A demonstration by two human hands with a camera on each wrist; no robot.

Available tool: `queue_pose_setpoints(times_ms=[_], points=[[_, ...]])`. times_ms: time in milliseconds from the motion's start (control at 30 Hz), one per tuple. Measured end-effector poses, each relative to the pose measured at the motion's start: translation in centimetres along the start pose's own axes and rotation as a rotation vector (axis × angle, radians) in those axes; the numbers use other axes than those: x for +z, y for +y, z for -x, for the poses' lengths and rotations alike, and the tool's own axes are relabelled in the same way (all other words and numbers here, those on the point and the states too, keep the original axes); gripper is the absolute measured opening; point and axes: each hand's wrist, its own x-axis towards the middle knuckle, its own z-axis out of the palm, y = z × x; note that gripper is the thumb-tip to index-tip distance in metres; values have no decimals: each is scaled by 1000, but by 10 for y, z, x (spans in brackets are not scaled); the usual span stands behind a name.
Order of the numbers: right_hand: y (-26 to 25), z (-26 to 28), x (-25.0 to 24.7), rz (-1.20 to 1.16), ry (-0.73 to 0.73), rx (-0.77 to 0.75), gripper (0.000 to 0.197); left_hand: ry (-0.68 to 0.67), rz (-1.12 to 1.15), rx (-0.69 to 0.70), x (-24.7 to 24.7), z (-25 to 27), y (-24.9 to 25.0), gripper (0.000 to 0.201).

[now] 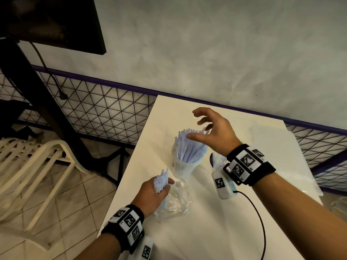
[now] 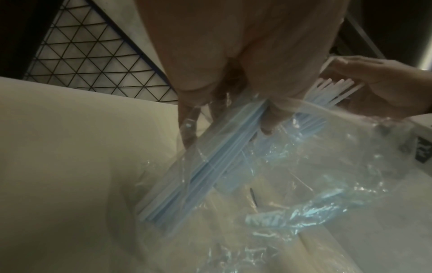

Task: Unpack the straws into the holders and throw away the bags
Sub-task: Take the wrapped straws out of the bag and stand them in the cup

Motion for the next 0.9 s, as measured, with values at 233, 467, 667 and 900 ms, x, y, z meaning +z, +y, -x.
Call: queue_pose_setpoints(times_ms=[233,467,667,900], points=[[13,24,44,451,-230,-269,57,5,13,1,1,0,1,16],[23,30,63,452,-198,-278,62,2,3,12,1,0,0,17],[21,27,75,642,-160,-323,52,21,-15,20,1,0,1,22],[4,32,66,556,-214,-326,54,-13,37,8,-1,2,2,14]])
